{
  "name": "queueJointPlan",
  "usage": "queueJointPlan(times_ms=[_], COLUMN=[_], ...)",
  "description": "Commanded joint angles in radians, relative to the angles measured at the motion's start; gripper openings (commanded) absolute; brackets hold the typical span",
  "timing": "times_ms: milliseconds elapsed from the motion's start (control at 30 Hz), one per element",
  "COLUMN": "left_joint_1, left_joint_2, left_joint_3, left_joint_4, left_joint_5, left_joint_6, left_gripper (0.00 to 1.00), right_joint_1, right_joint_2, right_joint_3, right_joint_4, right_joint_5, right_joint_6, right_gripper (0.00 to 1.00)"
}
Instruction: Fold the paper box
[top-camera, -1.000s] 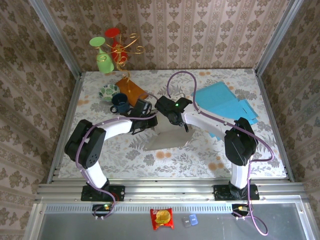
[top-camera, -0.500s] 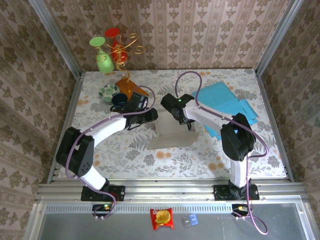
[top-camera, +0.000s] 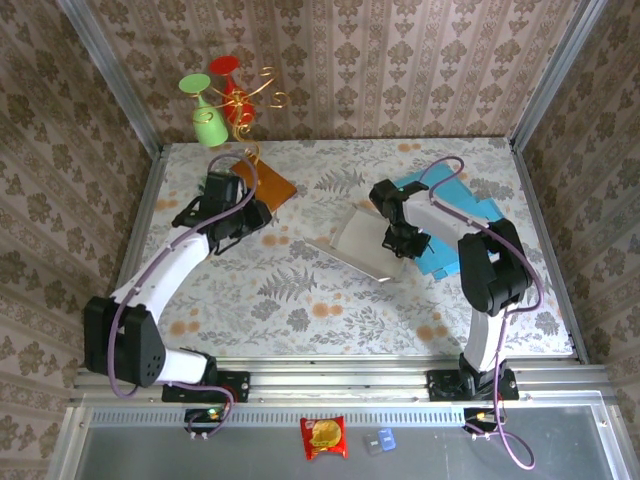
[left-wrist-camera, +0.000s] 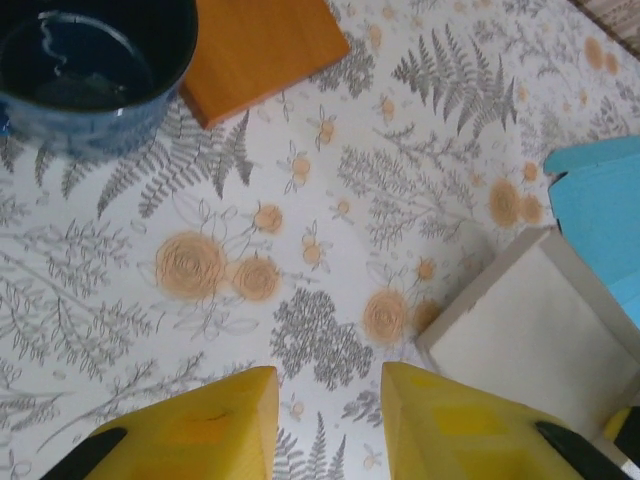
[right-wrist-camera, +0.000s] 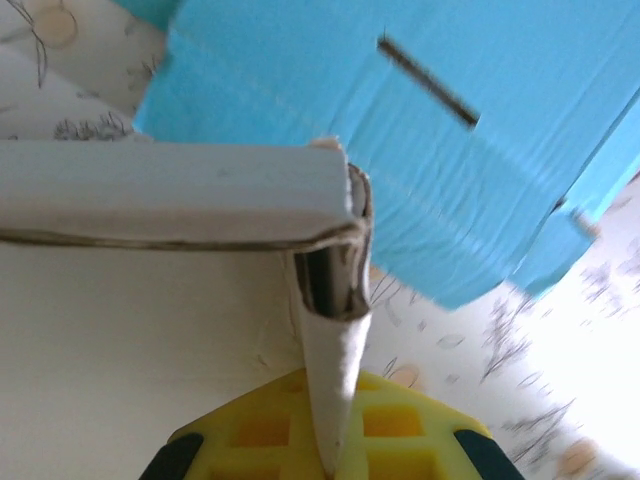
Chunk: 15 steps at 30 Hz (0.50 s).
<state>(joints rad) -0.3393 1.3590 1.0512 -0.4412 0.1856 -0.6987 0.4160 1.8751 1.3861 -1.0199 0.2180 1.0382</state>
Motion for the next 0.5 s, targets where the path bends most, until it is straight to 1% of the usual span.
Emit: queueJointPlan(times_ms=[0,133,233,333,400,467], left_joint_1=[-0.004,-0.006,-0.018,-0.033,-0.048,-0.071], left_joint_2=[-0.04,-0.057,-0.061,-0.054,-0.041,-0.023], left_joint_3=[-0.055,-0.098,-0.119,-0.138,-0.144,-0.149], left_joint_4=[-0.079,-0.079,-0.068,-0.033,-0.011,0.018], left_joint_5=[0.048,0.083,0.099,0.123,0.136,0.149], left_joint_6=[0.019,0.021,0.024,0.021,0.019,0.018], left_gripper=[0.33,0.32,0.32,0.32,0.31,0.31], right_joint_1=[-0.005,-0.004,0.016,0.051,0.077,0.098], right_joint_2=[-0.041,-0.046,-0.059,-0.068,-0.07,-0.065], right_joint_3=[-0.048,-0.079,-0.122,-0.188,-0.215,-0.224], right_joint_4=[0.043,0.052,0.077,0.154,0.193,0.229], right_joint_5=[-0.147,-0.229,-0.297,-0.391,-0.426,-0.447], right_joint_6=[0.228,0.373,0.524,0.686,0.768,0.811], right_gripper=[0.0,0.0,0.0,0.0,0.0,0.0])
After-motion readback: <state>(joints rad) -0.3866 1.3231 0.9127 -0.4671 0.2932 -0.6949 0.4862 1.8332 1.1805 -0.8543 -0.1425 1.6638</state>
